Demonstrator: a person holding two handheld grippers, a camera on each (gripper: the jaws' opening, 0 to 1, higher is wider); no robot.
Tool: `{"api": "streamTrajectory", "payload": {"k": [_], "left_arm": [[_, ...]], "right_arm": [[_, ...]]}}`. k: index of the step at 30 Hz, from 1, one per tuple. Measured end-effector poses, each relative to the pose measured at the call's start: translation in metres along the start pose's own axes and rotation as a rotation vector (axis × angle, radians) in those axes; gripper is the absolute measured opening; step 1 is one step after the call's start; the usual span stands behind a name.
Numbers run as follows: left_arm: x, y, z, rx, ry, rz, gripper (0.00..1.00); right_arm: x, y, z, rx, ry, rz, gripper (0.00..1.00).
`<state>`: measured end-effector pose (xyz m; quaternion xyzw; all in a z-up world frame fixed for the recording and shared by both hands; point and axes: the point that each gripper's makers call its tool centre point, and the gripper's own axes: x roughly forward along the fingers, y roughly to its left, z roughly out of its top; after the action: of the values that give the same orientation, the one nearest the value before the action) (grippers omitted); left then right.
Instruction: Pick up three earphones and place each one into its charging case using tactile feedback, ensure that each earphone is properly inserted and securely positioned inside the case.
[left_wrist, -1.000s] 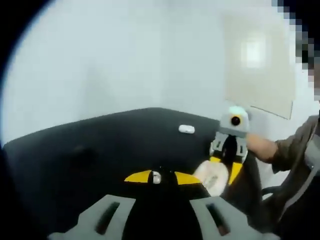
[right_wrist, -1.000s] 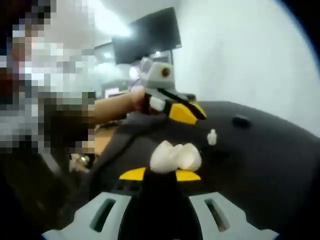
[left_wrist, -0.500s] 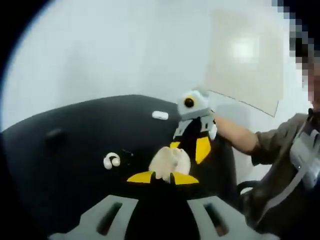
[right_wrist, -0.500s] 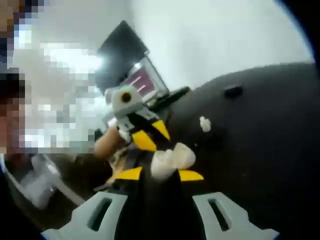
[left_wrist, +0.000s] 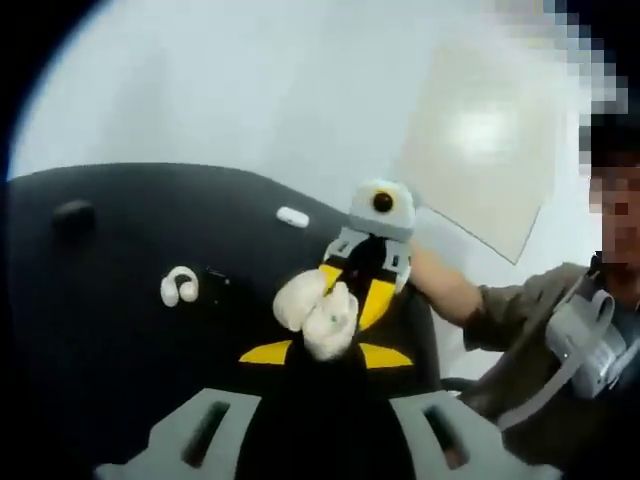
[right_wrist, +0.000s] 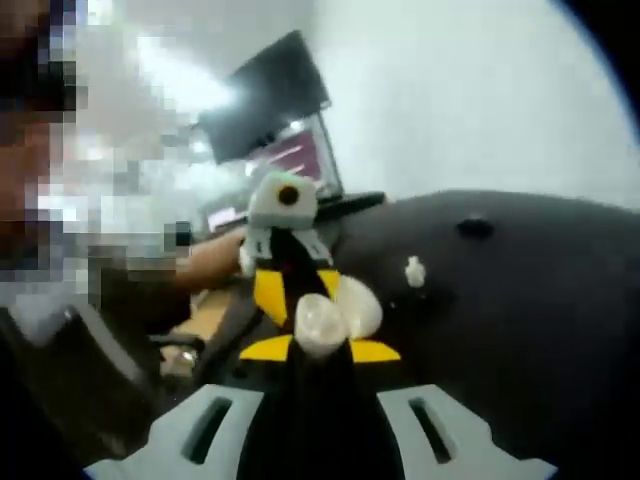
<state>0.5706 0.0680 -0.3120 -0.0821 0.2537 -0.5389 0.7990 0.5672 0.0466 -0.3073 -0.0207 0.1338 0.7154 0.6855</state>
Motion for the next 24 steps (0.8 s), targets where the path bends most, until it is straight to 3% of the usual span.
{"api": "streamTrajectory", "payload": {"k": [3,7,12,18,24], "left_arm": [[0.001,-0.004,0.007,0.034,-0.035,-0.019,0.17],[0.000,-0.008,0.004,0.114,-0.035,-0.013,0.17],[-0.001,-0.009,0.004,0.184,-0.040,-0.005,0.16],[0.005,-0.015,-0.002,0.286,-0.007,-0.014,0.16],[0.006,-0.012,-0.002,0.302,0.011,-0.006,0.16]], "right_arm": [[-0.001,0.000,0.000,-0.037,0.006,0.001,0.21],[-0.001,-0.001,0.000,-0.107,0.014,-0.003,0.21],[0.000,-0.005,-0.001,-0.068,0.025,-0.006,0.22],[0.001,0.002,0.001,-0.129,0.016,0.021,0.25],[0.002,0.003,0.000,-0.168,0.023,0.031,0.23]]}}
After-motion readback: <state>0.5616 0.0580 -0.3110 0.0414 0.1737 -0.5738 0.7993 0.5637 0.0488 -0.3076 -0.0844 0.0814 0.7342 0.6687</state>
